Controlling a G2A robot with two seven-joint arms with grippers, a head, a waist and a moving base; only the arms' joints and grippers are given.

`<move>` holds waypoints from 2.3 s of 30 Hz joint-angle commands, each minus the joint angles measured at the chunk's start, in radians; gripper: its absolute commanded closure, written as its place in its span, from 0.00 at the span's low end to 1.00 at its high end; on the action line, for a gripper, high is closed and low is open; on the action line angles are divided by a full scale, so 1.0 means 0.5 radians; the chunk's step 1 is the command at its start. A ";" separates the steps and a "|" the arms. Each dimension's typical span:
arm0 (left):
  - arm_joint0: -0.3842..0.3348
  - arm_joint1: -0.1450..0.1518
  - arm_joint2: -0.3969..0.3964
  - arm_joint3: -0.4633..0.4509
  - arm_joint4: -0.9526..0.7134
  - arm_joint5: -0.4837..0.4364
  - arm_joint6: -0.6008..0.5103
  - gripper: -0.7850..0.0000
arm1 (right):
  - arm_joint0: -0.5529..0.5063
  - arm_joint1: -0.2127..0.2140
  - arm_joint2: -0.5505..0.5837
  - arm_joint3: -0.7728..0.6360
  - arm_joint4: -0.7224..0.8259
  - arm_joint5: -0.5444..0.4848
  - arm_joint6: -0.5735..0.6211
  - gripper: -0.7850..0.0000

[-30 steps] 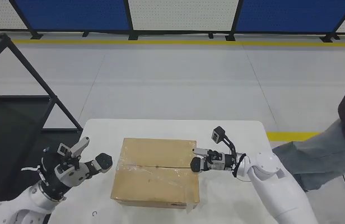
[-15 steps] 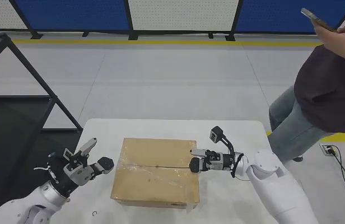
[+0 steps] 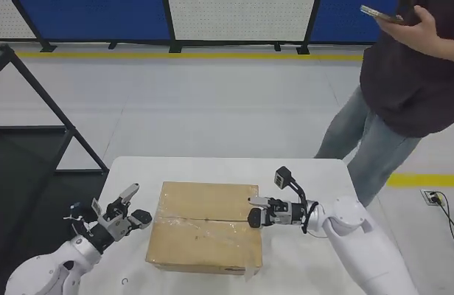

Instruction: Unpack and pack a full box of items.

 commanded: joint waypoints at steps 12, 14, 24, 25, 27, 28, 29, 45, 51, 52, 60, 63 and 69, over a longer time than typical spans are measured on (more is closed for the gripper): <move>-0.170 0.007 0.209 0.276 0.000 -0.198 -0.073 0.00 | 0.014 -0.002 -0.016 0.014 -0.007 -0.005 0.008 0.00; -0.177 0.010 0.231 0.295 0.037 -0.222 -0.055 0.00 | 0.016 -0.003 -0.020 0.012 -0.010 -0.007 0.006 0.00; -0.169 0.022 0.240 0.299 0.012 -0.248 -0.059 0.00 | -0.009 0.025 0.029 -0.104 -0.120 -0.127 0.050 0.00; -0.167 0.023 0.241 0.298 0.009 -0.249 -0.059 0.00 | -0.035 0.038 0.055 -0.147 -0.157 -0.158 0.061 0.00; -0.163 0.025 0.248 0.298 0.003 -0.251 -0.062 0.00 | -0.115 0.071 0.128 -0.271 -0.225 -0.252 0.121 0.00; -0.163 0.026 0.251 0.299 0.000 -0.252 -0.060 0.00 | -0.166 0.090 0.169 -0.342 -0.276 -0.299 0.153 0.00; -0.163 0.027 0.255 0.302 -0.004 -0.255 -0.060 0.00 | -0.219 0.107 0.209 -0.426 -0.321 -0.355 0.186 0.00; -0.166 0.034 0.263 0.318 -0.039 -0.259 -0.043 0.00 | -0.478 0.173 0.387 -0.776 -0.492 -0.491 0.195 0.00; -0.166 0.034 0.263 0.318 -0.039 -0.259 -0.043 0.00 | -0.799 0.226 0.521 -1.309 -1.042 -0.925 -0.003 0.00; -0.166 0.034 0.263 0.318 -0.039 -0.259 -0.043 0.00 | -0.867 0.235 0.556 -1.401 -1.147 -0.980 -0.037 0.00; -0.166 0.034 0.263 0.318 -0.039 -0.259 -0.043 0.00 | -1.272 0.260 0.704 -1.825 -1.692 -1.036 -0.367 0.00; -0.166 0.034 0.263 0.318 -0.039 -0.259 -0.043 0.00 | -1.272 0.260 0.704 -1.825 -1.692 -1.036 -0.367 0.00; -0.166 0.034 0.263 0.318 -0.039 -0.259 -0.043 0.00 | -1.294 0.264 0.663 -1.922 -1.948 -1.091 -0.406 0.00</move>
